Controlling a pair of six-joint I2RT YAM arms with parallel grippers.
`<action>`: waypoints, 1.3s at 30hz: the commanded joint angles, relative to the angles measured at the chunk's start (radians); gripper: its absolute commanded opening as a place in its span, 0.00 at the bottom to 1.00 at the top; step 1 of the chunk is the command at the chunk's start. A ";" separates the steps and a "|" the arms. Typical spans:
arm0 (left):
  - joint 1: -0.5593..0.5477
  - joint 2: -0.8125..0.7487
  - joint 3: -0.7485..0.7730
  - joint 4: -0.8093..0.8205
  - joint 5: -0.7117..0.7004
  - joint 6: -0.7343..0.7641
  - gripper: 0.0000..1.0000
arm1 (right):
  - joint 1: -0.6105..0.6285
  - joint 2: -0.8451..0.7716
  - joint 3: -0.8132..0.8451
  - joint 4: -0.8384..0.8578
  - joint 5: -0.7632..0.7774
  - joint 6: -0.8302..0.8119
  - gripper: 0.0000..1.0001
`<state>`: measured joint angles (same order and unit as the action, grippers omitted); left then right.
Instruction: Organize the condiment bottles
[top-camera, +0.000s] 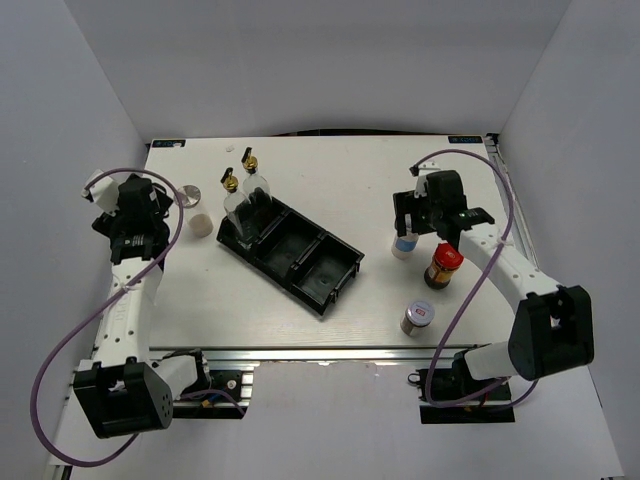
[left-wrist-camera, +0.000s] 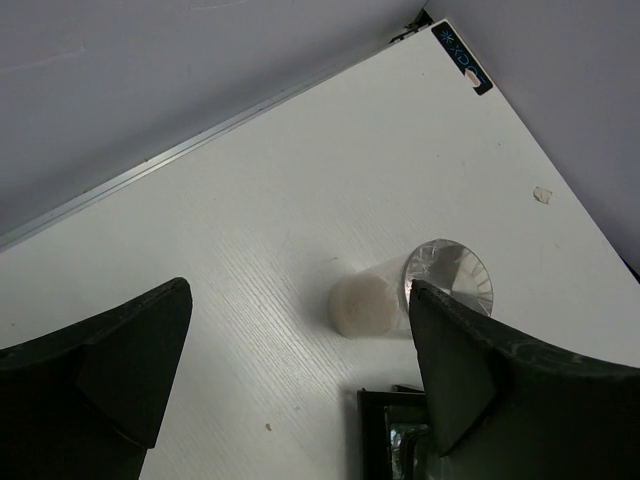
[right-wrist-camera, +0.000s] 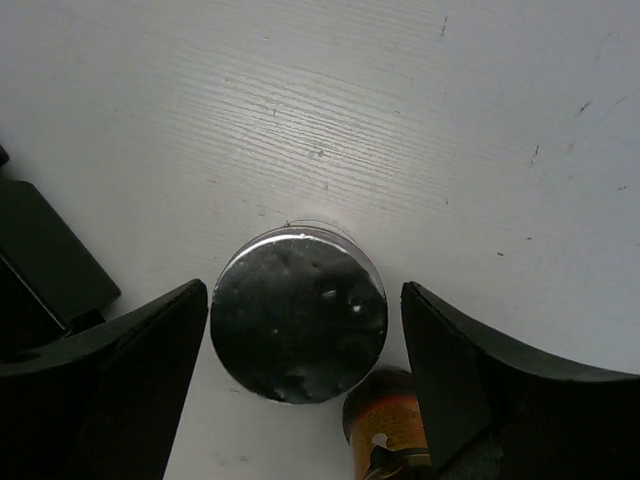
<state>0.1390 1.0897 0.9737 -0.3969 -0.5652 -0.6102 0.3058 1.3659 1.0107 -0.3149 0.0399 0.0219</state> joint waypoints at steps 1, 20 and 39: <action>0.004 -0.050 -0.021 0.029 0.018 -0.019 0.98 | 0.016 0.042 0.072 -0.004 0.095 -0.007 0.81; 0.004 -0.065 -0.024 0.018 0.021 -0.010 0.98 | 0.432 -0.024 0.376 0.082 0.069 -0.134 0.07; 0.004 -0.042 -0.032 0.049 0.100 -0.008 0.98 | 0.589 0.383 0.631 0.140 -0.025 -0.140 0.08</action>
<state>0.1394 1.0573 0.9432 -0.3767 -0.4835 -0.6250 0.8925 1.7687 1.5635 -0.2367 0.0162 -0.1143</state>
